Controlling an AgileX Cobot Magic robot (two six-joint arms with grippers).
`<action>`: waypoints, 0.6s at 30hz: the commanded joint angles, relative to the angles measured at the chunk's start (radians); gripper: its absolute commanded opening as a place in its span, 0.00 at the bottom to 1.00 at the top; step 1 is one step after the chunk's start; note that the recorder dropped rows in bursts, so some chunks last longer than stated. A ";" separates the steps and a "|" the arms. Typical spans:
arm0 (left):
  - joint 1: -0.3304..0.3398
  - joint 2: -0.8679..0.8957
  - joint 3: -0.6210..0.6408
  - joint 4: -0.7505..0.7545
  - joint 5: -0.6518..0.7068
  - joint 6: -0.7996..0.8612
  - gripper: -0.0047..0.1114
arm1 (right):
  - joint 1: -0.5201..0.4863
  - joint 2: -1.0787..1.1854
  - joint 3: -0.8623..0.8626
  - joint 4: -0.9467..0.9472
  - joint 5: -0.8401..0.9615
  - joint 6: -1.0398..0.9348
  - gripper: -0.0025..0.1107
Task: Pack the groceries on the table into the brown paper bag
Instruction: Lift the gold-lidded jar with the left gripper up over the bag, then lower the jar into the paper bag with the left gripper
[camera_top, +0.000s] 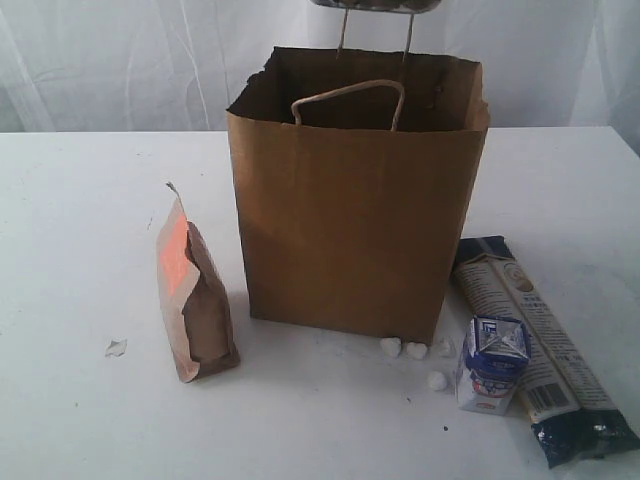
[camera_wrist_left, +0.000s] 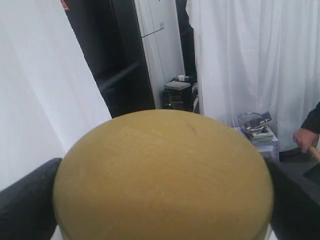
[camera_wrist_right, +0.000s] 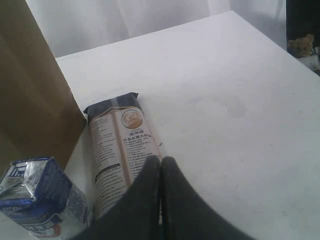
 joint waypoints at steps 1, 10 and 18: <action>-0.003 0.010 -0.009 -0.060 0.005 0.046 0.04 | -0.003 -0.005 0.003 0.000 -0.010 -0.002 0.02; -0.003 0.046 -0.009 -0.064 0.048 0.046 0.04 | -0.003 -0.005 0.003 0.000 -0.010 -0.002 0.02; -0.003 0.096 -0.009 -0.060 0.087 0.111 0.04 | -0.003 -0.005 0.003 0.000 -0.010 -0.002 0.02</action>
